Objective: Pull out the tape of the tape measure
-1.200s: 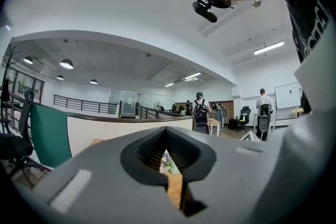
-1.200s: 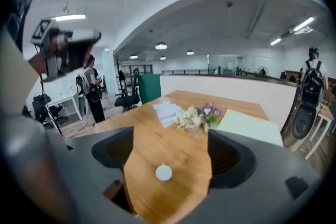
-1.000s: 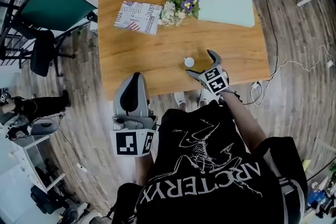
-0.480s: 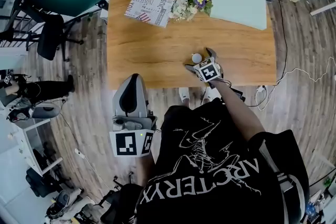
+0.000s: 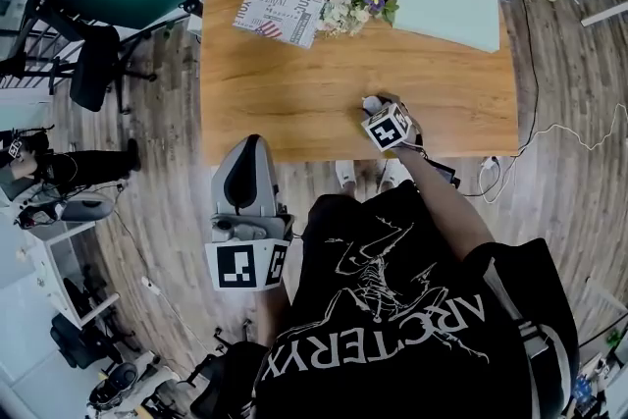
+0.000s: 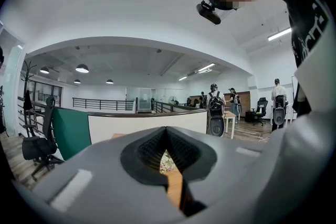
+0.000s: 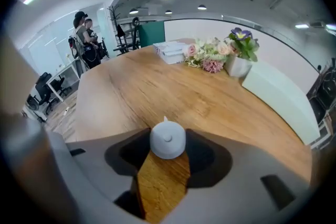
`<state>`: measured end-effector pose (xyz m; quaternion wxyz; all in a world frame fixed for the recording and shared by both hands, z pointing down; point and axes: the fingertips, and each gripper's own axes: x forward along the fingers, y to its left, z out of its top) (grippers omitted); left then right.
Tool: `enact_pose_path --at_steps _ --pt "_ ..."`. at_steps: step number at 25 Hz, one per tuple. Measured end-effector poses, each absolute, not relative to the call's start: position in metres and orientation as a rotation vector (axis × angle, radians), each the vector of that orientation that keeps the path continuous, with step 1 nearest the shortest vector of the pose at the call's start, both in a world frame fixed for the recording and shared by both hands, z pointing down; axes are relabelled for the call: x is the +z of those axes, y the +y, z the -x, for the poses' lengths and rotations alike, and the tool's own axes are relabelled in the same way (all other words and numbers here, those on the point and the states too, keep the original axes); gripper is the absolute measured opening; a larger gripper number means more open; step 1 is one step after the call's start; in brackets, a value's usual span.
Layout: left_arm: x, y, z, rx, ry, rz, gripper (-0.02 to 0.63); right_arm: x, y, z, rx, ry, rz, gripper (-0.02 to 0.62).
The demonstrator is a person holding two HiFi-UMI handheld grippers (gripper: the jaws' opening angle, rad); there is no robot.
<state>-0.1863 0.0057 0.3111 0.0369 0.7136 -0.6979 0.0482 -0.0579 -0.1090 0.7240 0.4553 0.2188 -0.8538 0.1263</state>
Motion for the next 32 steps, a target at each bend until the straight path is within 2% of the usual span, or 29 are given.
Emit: enact_pose_path --at_steps 6,16,17,21,22,23,25,29,32 --pt "0.326 -0.006 0.185 0.122 -2.059 -2.194 0.011 0.680 -0.106 0.047 0.330 -2.222 -0.448 0.210" --pt "0.349 -0.047 0.144 0.105 -1.792 -2.373 0.020 0.529 -0.115 0.013 0.188 -2.455 -0.440 0.210" --pt "0.351 -0.052 0.137 0.085 -1.736 -2.390 0.086 0.514 -0.115 0.011 0.154 -2.480 -0.435 0.210" --pt "0.361 -0.071 0.108 -0.174 -1.395 -2.332 0.430 0.456 -0.102 0.009 -0.059 -2.534 -0.341 0.210" --pt "0.362 -0.075 0.102 -0.234 -1.327 -2.304 0.500 0.443 -0.098 0.010 -0.117 -2.535 -0.309 0.210" --pt "0.364 -0.078 0.096 -0.272 -1.272 -2.286 0.538 0.431 -0.094 0.011 -0.173 -2.533 -0.280 0.210" --pt "0.367 -0.081 0.086 -0.319 -1.176 -2.262 0.589 0.410 -0.087 0.014 -0.254 -2.536 -0.237 0.210" --pt "0.366 -0.080 0.067 -0.401 -0.988 -2.261 0.586 0.385 -0.078 0.017 -0.300 -2.562 -0.168 0.210" --pt "0.362 -0.072 0.051 -0.233 -0.980 -2.492 0.580 0.379 -0.069 0.019 -0.289 -2.574 -0.096 0.210"
